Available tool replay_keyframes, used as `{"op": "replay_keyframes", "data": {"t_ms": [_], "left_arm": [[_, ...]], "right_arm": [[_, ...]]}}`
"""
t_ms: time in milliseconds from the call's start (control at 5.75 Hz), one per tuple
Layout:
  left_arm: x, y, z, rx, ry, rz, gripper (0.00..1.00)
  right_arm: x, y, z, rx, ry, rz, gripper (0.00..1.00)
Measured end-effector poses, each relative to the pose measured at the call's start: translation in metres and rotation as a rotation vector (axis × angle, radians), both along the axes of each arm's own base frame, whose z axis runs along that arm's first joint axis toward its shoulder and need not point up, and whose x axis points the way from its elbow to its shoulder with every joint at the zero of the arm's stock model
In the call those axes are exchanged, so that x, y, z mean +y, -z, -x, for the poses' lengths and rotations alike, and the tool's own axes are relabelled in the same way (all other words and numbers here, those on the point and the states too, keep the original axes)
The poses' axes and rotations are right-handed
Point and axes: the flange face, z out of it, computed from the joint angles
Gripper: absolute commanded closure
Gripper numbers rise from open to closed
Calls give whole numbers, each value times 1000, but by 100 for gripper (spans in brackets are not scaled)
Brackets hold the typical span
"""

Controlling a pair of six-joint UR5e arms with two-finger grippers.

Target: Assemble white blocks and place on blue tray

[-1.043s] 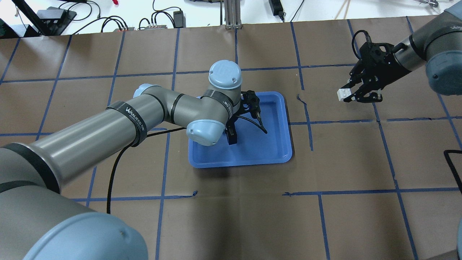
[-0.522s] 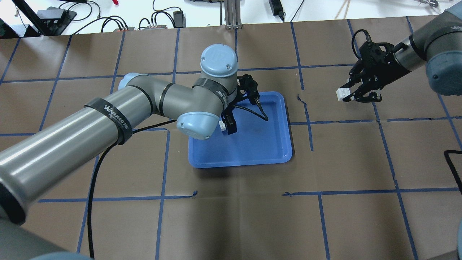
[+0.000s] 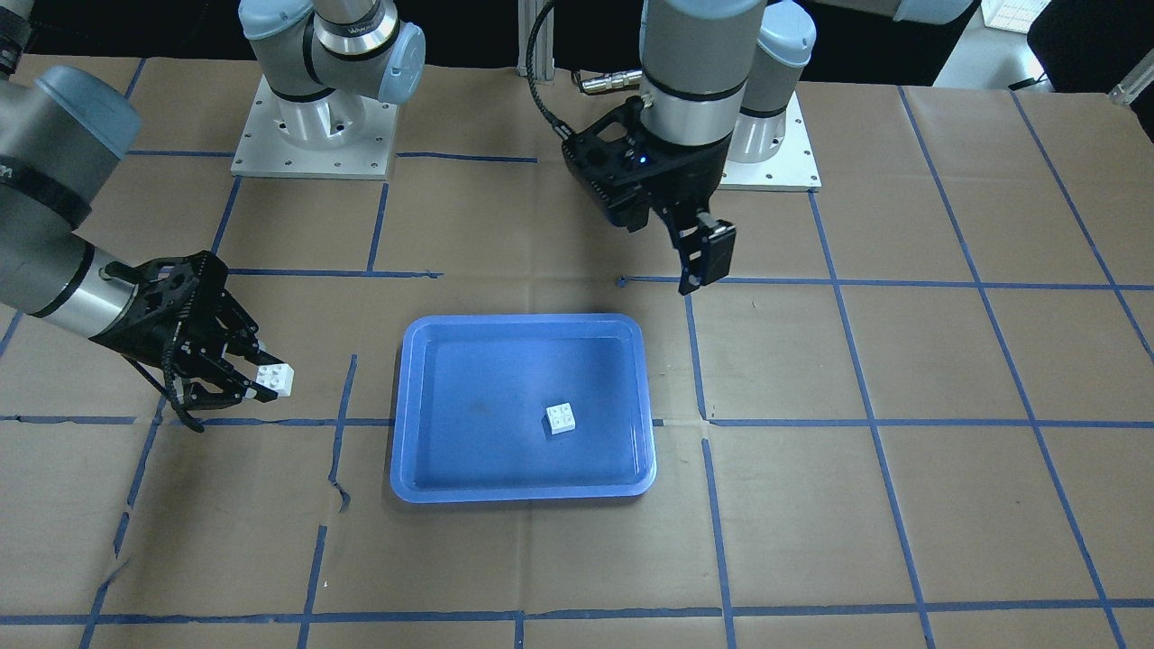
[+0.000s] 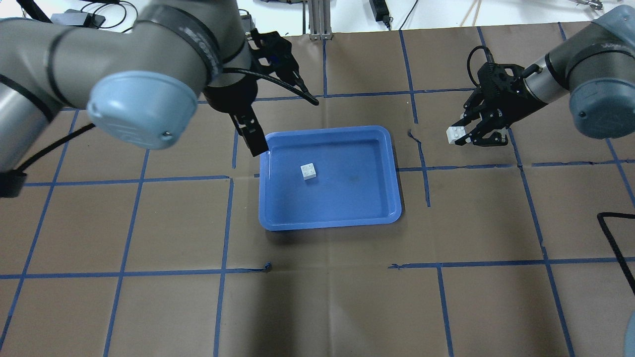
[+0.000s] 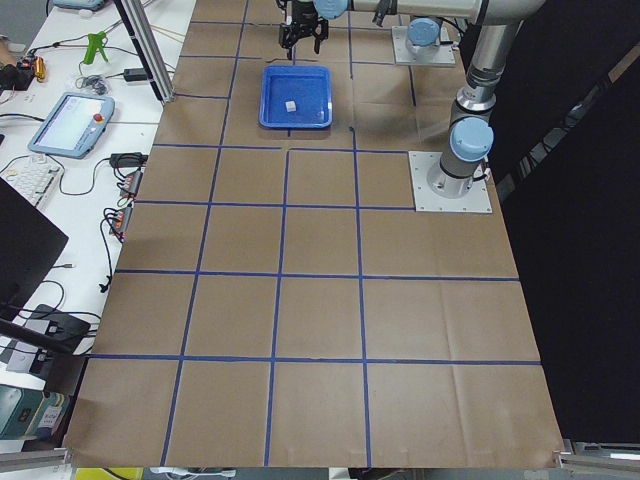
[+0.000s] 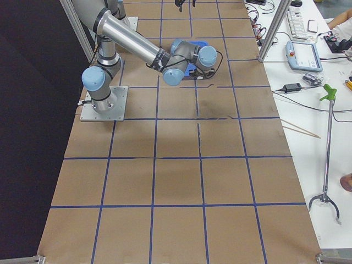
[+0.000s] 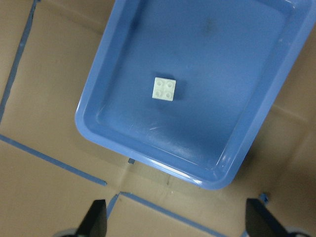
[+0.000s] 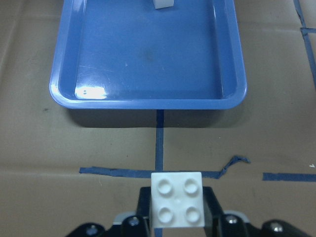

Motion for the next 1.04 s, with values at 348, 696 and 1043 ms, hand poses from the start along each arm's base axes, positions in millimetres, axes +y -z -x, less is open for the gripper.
{"op": "replay_keyframes", "data": {"t_ms": [348, 696, 1043], "left_arm": [[13, -43, -63, 1, -131, -6, 1], [1, -23, -81, 9, -314, -34, 1], [-5, -25, -95, 30, -779, 10, 1]], "right_arm": [[0, 1, -66, -14, 10, 0, 81], [3, 12, -147, -29, 59, 24, 80], [5, 41, -216, -46, 90, 51, 80]]}}
